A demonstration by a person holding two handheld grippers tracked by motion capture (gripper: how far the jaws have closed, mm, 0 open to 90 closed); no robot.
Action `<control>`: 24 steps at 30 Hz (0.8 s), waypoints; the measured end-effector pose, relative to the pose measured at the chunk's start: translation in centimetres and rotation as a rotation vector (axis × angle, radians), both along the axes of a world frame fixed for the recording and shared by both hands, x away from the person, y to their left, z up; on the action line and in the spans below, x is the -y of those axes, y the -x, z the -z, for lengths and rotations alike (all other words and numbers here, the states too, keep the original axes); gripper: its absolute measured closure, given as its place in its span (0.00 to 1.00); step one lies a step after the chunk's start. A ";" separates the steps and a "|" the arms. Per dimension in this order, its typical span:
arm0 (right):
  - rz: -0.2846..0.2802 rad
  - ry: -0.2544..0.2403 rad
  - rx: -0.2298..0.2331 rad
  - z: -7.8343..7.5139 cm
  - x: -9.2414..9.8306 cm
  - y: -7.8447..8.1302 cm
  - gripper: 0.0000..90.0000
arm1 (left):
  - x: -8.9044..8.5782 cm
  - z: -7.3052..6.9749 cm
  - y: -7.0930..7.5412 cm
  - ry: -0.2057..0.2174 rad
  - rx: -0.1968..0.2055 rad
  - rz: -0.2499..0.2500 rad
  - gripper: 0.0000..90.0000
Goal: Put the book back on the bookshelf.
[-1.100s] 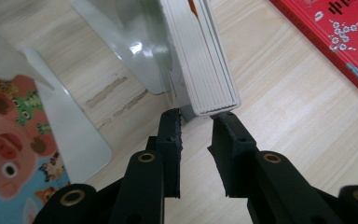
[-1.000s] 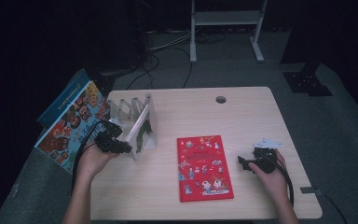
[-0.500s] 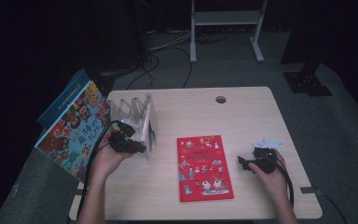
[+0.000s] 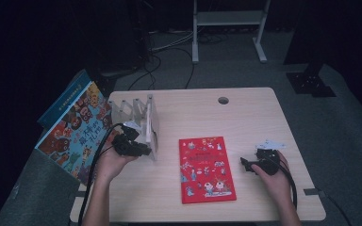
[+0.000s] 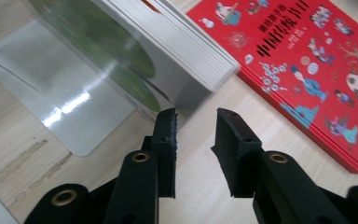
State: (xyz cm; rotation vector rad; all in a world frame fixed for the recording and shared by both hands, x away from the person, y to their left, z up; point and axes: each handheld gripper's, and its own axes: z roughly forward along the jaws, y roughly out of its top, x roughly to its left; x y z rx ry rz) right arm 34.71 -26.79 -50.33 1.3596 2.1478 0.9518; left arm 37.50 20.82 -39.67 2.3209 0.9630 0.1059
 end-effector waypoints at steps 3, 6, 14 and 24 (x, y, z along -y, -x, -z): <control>0.000 0.000 -0.001 0.0 0.0 0.0 0.16 | -0.2 0.3 0.5 0.008 0.006 0.026 0.73; 0.000 0.000 -0.001 0.0 0.0 0.0 0.16 | -0.3 0.6 1.1 0.016 0.022 0.062 0.68; -0.001 0.000 0.000 0.0 0.0 0.0 0.16 | 0.1 1.3 2.5 0.003 0.004 0.055 0.53; 0.001 -0.003 0.000 0.0 0.2 0.6 0.18 | 1.8 2.3 3.9 -0.010 0.022 0.129 0.36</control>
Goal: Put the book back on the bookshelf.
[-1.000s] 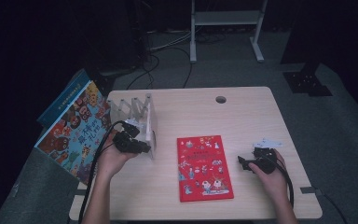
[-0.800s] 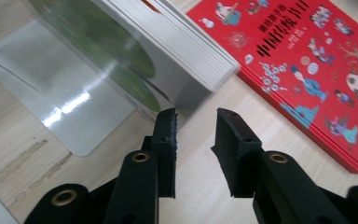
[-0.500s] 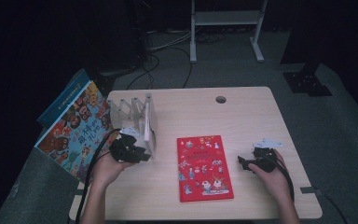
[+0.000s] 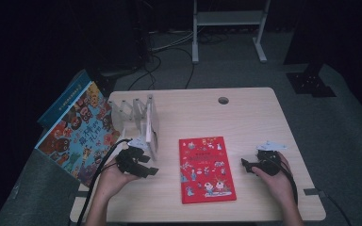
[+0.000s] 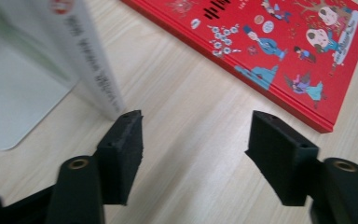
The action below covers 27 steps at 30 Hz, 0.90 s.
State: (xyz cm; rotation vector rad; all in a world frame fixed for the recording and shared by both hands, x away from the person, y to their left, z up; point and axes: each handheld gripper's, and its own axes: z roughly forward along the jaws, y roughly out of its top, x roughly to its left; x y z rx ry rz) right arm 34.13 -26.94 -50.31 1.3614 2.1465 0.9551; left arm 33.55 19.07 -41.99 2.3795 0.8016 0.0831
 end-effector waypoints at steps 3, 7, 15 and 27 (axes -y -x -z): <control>-0.017 0.006 -0.006 -0.2 -0.2 0.6 0.21 | 0.6 0.4 0.2 -0.007 -0.005 0.027 0.34; -0.063 -0.004 0.001 -0.6 -0.9 1.7 0.21 | 1.7 1.0 0.4 -0.017 -0.010 0.062 0.31; -0.176 -0.019 0.006 -1.5 -3.0 5.0 0.19 | 3.8 2.5 0.5 -0.032 -0.025 0.107 0.30; -0.297 -0.039 -0.013 -1.5 -5.2 9.7 0.18 | 4.8 3.0 0.5 -0.025 -0.010 0.089 0.28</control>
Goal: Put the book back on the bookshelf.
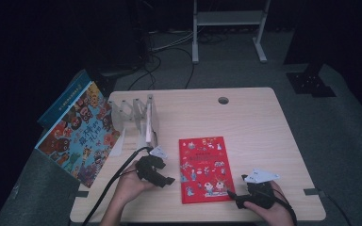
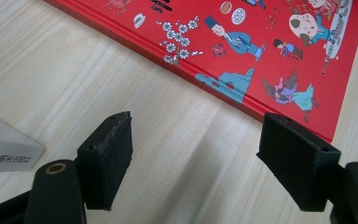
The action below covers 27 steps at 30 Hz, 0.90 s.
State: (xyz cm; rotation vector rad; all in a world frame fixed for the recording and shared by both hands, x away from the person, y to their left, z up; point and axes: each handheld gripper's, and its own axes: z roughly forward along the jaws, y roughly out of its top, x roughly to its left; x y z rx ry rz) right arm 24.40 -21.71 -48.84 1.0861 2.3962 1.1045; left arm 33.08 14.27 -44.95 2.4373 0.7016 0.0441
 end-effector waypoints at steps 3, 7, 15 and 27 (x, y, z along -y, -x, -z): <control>-0.018 0.028 -0.006 0.5 -0.6 0.4 0.17 | 0.1 0.0 0.0 0.006 0.001 -0.001 0.28; -0.021 0.040 -0.011 0.6 -0.7 0.3 0.14 | 0.1 -0.1 0.0 0.005 0.002 0.000 0.28; -0.008 0.053 -0.038 0.7 -0.3 -0.1 0.15 | 0.1 0.1 0.0 0.005 -0.002 -0.003 0.27; 0.082 0.103 -0.014 0.8 1.5 -2.5 0.19 | 0.9 -0.1 0.0 0.017 0.038 0.001 0.23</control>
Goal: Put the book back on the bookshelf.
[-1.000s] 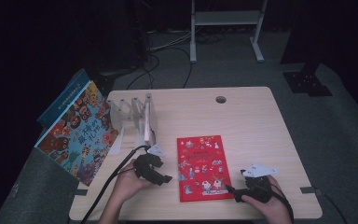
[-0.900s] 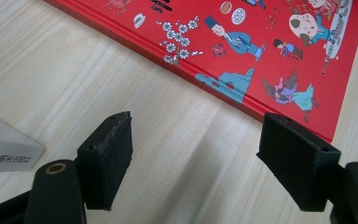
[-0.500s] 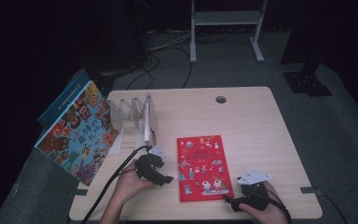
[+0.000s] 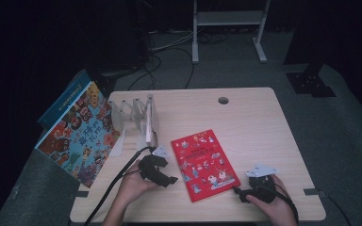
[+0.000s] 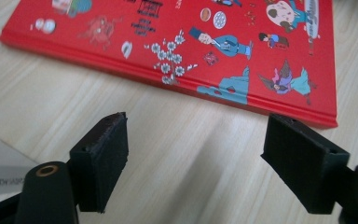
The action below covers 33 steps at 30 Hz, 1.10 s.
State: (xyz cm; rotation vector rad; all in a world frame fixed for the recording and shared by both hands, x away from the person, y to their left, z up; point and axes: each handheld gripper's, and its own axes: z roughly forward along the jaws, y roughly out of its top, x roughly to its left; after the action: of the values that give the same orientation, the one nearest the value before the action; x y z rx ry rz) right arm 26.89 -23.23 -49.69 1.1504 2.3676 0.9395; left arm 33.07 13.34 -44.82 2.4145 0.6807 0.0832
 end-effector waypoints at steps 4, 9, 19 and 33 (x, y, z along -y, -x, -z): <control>0.023 0.004 0.002 0.0 0.7 -1.4 0.19 | 0.2 0.1 0.0 -0.007 0.000 0.001 0.21; 0.033 -0.053 0.004 -0.5 1.3 -2.5 0.23 | 0.2 0.2 0.0 -0.006 0.001 -0.002 0.21; -0.025 -0.109 0.013 -1.5 -2.3 -5.0 0.22 | 0.4 0.1 -0.1 -0.006 0.018 -0.021 0.21; -0.032 -0.107 -0.033 -0.5 -3.3 -6.5 0.21 | 4.6 -1.2 -2.8 0.014 0.108 -0.040 0.09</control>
State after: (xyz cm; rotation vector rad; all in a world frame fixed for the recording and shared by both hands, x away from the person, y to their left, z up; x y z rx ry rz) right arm 33.35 -19.94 -49.16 1.1795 2.3941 1.0780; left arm 35.88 8.76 -43.58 2.3644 0.6773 0.2230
